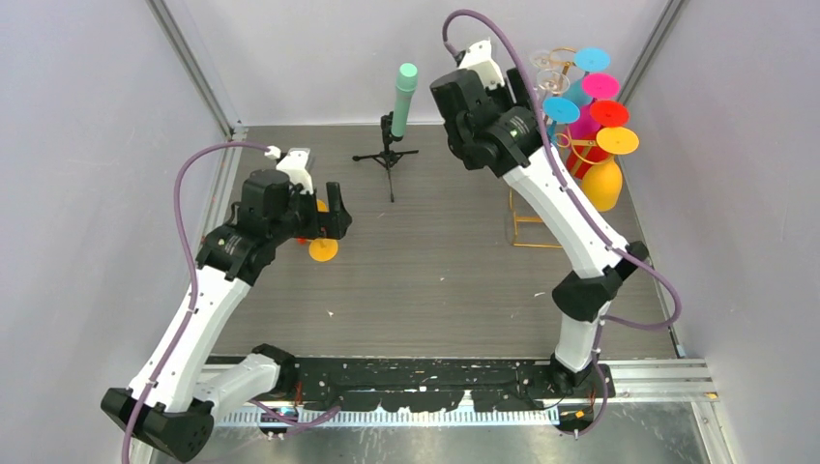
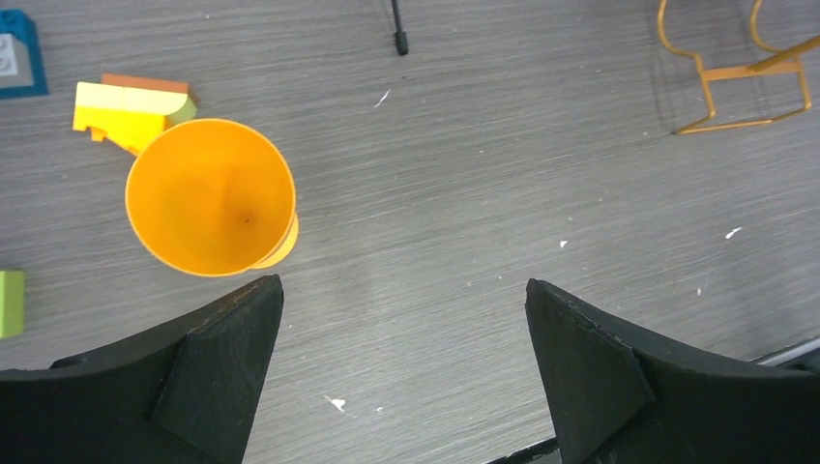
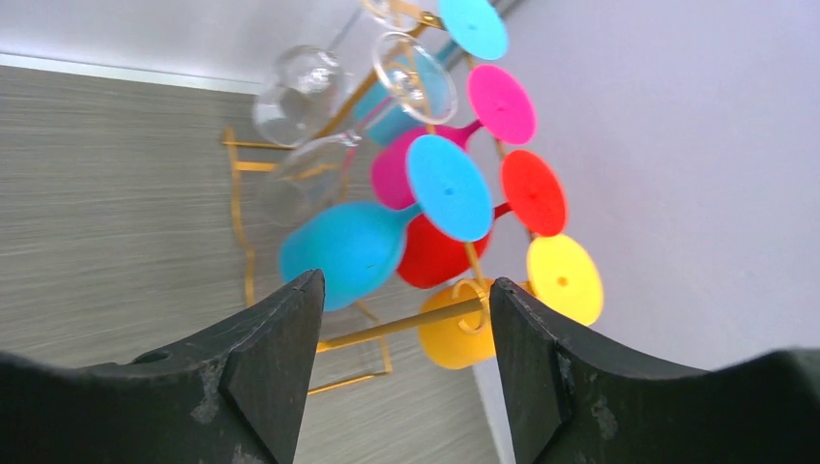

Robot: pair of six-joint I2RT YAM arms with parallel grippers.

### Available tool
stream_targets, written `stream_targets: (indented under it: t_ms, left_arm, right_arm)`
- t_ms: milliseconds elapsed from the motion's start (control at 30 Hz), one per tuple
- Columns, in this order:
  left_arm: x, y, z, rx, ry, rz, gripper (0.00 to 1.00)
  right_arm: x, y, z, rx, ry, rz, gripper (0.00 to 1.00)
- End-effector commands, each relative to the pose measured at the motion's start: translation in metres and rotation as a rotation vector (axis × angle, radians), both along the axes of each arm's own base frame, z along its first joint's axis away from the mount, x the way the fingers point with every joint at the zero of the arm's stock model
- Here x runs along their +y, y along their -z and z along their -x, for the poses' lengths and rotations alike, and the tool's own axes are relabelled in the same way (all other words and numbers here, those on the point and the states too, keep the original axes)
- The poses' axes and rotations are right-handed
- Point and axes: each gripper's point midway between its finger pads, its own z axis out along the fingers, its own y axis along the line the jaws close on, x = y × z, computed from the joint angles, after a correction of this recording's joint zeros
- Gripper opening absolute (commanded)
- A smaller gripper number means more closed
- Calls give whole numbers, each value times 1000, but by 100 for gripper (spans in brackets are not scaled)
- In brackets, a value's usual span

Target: Take the wine glass off the wine glass rack

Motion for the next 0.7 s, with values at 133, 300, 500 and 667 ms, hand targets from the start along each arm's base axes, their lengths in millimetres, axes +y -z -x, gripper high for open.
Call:
stream_targets:
  t_ms: [133,300,500,667]
  left_arm:
    - [-18,-35,-1,-164,91,118,100]
    - [-21,-35,1,-171,102,131,100]
    - [-23,-31,-1,-165,108,137,100]
    - [-24,-28,-2,-157,108,135,100]
  right_arm:
    - [-62,-22,-13,45,145,138,67]
    - [-74,-6,-30,106,126,125,68]
    - [-78,13,-45,151,94,81,67]
    - [-69,30,-52,193,51,55,66]
